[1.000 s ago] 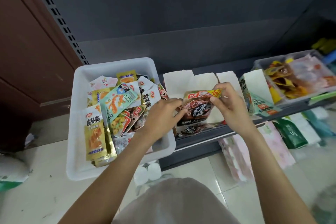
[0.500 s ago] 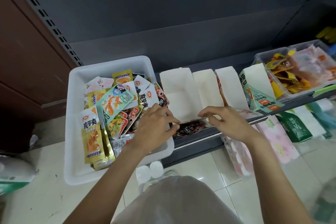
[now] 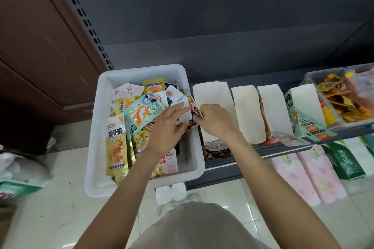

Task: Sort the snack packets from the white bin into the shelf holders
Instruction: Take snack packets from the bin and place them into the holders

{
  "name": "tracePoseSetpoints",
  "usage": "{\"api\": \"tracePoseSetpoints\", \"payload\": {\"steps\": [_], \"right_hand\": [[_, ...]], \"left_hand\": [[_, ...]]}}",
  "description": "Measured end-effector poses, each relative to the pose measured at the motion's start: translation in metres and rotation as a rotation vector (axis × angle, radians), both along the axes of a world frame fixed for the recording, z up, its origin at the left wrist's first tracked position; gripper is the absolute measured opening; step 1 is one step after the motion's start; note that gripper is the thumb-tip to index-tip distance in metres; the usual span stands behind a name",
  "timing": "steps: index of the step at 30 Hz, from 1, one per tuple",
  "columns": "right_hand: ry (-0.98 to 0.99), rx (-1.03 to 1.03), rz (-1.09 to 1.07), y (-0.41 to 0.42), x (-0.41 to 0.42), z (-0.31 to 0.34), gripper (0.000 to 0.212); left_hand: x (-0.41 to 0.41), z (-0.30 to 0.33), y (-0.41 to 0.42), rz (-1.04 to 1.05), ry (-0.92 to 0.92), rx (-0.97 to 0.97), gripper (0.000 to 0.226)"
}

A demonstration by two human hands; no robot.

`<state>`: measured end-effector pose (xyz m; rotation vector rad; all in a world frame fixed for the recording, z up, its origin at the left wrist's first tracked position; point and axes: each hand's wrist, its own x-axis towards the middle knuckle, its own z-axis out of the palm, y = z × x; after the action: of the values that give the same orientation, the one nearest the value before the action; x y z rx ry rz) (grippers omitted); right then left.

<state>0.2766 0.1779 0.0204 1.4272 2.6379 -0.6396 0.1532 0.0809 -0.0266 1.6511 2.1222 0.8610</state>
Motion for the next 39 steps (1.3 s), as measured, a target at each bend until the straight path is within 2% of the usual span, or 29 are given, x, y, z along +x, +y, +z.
{"api": "tracePoseSetpoints", "payload": {"steps": [3, 5, 7, 11, 13, 16, 19, 21, 24, 26, 28, 29, 30, 32, 33, 35, 36, 39], "right_hand": [[0.126, 0.059, -0.01, -0.004, 0.002, 0.011, 0.015], [0.336, 0.056, -0.064, -0.003, 0.011, 0.023, 0.009], [0.526, 0.055, -0.138, 0.0, 0.028, 0.037, 0.006], [0.771, 0.097, -0.234, 0.009, 0.067, 0.052, 0.003], [0.909, 0.014, -0.306, 0.012, 0.081, 0.055, 0.004], [1.07, -0.148, -0.357, 0.013, 0.094, 0.062, 0.007], [1.128, -0.284, -0.36, 0.014, 0.102, 0.064, 0.012], [1.174, -0.315, -0.419, 0.014, 0.105, 0.064, 0.014], [1.176, -0.259, -0.514, 0.013, 0.106, 0.066, 0.03], [1.154, -0.251, -0.544, 0.011, 0.104, 0.071, 0.028], [1.176, -0.294, -0.573, 0.008, 0.105, 0.079, 0.02], [1.178, -0.315, -0.57, 0.009, 0.108, 0.083, 0.018], [1.154, -0.331, -0.559, 0.01, 0.111, 0.087, 0.024], [1.055, -0.303, -0.524, 0.016, 0.121, 0.089, 0.038], [0.989, -0.249, -0.501, 0.02, 0.126, 0.087, 0.036], [0.84, -0.108, -0.432, 0.031, 0.133, 0.077, 0.016], [0.77, -0.058, -0.397, 0.036, 0.134, 0.073, 0.007], [0.752, 0.018, -0.273, 0.043, 0.135, 0.061, 0.023]], "left_hand": [[-0.002, -0.005, 0.001, -0.043, 0.11, -0.041, 0.049], [-0.005, -0.005, 0.0, -0.029, 0.132, -0.082, 0.056], [-0.006, -0.002, -0.003, -0.029, 0.089, -0.095, 0.053], [0.0, 0.024, -0.003, 0.09, -0.263, -0.011, 0.034], [0.005, 0.042, 0.001, 0.126, -0.413, 0.068, 0.03], [0.01, 0.065, 0.009, 0.068, -0.551, 0.118, 0.029], [0.017, 0.079, 0.016, -0.005, -0.638, 0.102, 0.033], [0.022, 0.085, 0.018, -0.003, -0.495, 0.165, 0.037], [0.037, 0.097, 0.02, -0.091, -0.002, 0.279, 0.053], [0.053, 0.101, 0.026, -0.214, 0.276, 0.278, 0.064], [0.068, 0.102, 0.035, -0.238, 0.41, 0.345, 0.05], [0.072, 0.105, 0.039, -0.22, 0.395, 0.399, 0.037], [0.074, 0.108, 0.043, -0.194, 0.329, 0.432, 0.028], [0.068, 0.109, 0.051, -0.12, 0.078, 0.395, 0.02], [0.064, 0.106, 0.056, -0.096, -0.094, 0.329, 0.018], [0.057, 0.095, 0.064, -0.103, -0.409, 0.181, 0.013], [0.057, 0.09, 0.066, -0.111, -0.503, 0.138, 0.012], [0.059, 0.071, 0.067, -0.109, -0.642, 0.101, 0.012]]}}
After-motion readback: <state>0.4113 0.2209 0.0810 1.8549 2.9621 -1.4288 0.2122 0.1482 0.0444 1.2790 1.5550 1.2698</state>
